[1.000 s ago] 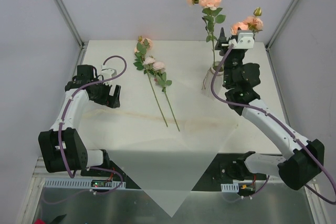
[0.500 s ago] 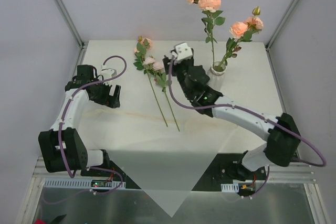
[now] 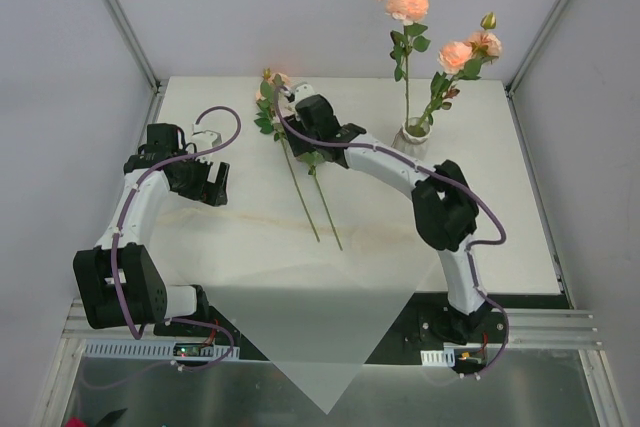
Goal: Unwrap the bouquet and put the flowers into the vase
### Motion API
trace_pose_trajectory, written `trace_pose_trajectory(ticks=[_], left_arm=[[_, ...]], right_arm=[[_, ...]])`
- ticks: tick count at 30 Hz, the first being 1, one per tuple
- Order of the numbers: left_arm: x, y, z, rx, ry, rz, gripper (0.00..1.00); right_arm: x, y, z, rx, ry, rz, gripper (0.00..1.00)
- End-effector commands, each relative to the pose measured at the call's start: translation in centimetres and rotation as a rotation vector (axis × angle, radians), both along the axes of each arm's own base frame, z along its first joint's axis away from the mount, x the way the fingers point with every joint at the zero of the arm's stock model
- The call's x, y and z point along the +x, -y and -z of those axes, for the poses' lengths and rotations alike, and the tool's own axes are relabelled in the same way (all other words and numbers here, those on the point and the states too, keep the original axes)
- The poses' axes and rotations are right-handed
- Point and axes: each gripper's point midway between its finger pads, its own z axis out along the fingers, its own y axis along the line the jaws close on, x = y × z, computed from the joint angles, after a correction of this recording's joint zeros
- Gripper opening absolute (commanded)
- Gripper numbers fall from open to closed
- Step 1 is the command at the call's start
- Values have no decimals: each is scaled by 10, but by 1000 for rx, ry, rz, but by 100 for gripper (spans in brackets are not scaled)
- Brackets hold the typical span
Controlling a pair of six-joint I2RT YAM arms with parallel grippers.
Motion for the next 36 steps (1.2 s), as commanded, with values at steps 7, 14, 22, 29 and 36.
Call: trace_pose_trajectory(ticks=[7,14,22,29,36], left_arm=[[1,2,-3,-25,2,2,92],[0,3,2,-31,-11,5,92],[0,0,4,-15,-4,-4,92],[2,-3,2,4,8,-1,92],[2,-4,2,9,6,-7,92]], right_arm=[[-7,19,69,-99,-270,27,83],[-10,18,90,-85,-334,31,80],[-6,18,112,-82,-348,75,61],[-3,28,123,-141,-352,119,42],[-4,35,115,-109,-321,163,10]])
